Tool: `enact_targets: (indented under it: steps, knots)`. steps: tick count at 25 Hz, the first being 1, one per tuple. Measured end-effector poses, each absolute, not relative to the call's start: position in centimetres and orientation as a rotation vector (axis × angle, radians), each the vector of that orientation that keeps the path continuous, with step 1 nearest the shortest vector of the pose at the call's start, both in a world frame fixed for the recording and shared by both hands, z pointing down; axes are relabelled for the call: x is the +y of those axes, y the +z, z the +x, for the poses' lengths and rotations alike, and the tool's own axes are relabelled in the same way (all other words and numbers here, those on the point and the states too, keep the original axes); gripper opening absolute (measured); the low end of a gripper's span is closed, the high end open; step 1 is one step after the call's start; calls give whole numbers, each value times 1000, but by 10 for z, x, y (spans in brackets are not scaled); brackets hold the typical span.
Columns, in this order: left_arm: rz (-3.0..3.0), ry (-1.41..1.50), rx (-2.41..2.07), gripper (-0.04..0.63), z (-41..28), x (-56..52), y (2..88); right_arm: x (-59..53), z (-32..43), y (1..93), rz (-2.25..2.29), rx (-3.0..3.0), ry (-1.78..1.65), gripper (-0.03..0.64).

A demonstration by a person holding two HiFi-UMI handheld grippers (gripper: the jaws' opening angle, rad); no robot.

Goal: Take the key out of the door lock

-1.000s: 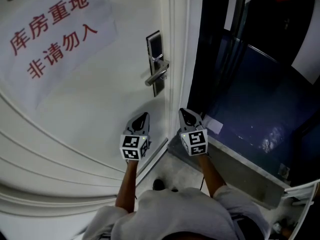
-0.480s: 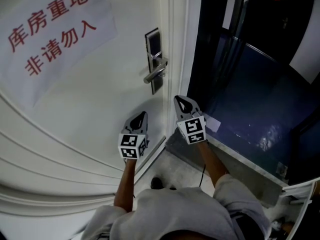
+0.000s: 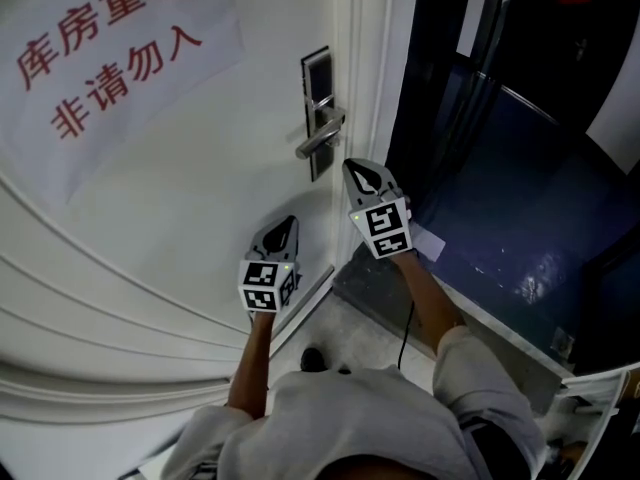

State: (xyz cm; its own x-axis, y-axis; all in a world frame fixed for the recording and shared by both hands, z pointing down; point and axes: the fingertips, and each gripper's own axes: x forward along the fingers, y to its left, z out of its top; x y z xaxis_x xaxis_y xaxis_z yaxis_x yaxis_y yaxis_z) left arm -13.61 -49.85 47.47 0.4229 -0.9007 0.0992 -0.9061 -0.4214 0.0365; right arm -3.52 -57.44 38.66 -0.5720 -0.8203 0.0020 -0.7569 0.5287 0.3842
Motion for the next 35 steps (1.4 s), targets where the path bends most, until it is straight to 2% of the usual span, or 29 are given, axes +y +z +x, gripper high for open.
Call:
enact_targets:
  steps: [6, 21, 31, 33, 35]
  knots:
    - [2587, 86, -1653, 18, -139, -497, 472, -585, -44, 376, 1276, -2500, -666, 23]
    - [2594, 97, -1635, 18, -136, -490, 477, -594, -68, 397, 939, -1800, -1370, 23]
    - [2589, 100, -1637, 18, -139, -488, 479, -607, -54, 406, 867, -1587, -1468, 25]
    - [2591, 102, -1634, 18, -137, -488, 479, -608, -53, 407, 868, -1603, -1455, 41]
    - [2593, 104, -1631, 18, -136, -488, 479, -609, -52, 411, 851, -1615, -1436, 136]
